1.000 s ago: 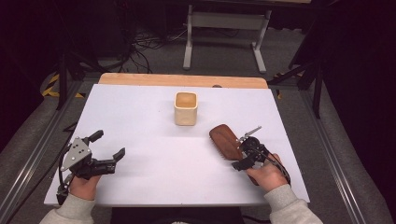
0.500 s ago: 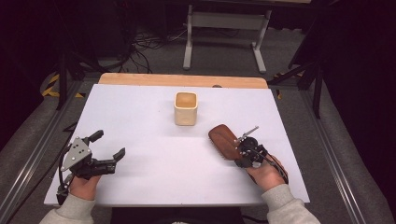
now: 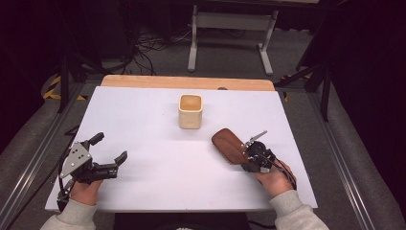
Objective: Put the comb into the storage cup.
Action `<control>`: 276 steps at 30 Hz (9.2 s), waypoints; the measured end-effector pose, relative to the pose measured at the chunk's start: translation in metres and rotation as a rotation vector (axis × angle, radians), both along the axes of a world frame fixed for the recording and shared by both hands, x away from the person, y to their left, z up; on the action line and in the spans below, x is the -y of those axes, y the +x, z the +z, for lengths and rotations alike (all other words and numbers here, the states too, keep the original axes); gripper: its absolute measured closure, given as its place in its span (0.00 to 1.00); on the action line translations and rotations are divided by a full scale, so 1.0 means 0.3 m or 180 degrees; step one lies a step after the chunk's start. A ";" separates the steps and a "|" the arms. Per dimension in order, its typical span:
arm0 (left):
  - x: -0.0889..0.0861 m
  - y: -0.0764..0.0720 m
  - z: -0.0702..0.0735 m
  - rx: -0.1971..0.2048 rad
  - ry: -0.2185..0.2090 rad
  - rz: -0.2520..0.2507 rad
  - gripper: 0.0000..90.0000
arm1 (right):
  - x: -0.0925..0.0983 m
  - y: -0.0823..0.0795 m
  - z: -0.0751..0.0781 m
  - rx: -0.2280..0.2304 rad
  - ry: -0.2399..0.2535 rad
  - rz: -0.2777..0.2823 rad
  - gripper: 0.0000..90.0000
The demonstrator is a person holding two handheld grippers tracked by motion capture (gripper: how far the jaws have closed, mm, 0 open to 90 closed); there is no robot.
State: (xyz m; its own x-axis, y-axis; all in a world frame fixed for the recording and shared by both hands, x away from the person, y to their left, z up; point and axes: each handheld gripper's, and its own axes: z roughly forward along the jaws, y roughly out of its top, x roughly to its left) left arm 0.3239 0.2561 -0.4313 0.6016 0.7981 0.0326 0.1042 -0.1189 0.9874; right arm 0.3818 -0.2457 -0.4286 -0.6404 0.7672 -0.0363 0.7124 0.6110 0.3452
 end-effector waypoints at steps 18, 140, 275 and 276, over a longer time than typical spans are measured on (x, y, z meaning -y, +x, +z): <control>-0.007 0.000 0.004 -0.0186 -0.0063 -0.0088 0.00 | 0.005 -0.026 0.043 0.0214 0.0092 0.0120 0.81; 0.359 0.157 0.138 -0.0690 -0.0044 -0.1146 0.03 | -0.290 -0.096 0.047 0.1915 0.1625 0.1309 0.80; 0.375 0.285 0.603 -0.0306 0.0120 -0.1055 0.68 | -0.145 -0.042 0.049 0.1835 0.1994 0.0891 0.04; 0.376 0.287 0.603 -0.0303 0.0117 -0.1036 0.68 | -0.146 -0.042 0.049 0.1830 0.1999 0.0892 0.04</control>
State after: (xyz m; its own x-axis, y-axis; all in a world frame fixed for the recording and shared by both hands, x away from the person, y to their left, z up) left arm 0.4100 0.1433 -0.2504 0.8263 0.5631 -0.0107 0.1464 -0.1964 0.9695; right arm 0.3691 -0.2020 -0.4140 -0.8195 0.5720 -0.0355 0.1793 0.3148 0.9321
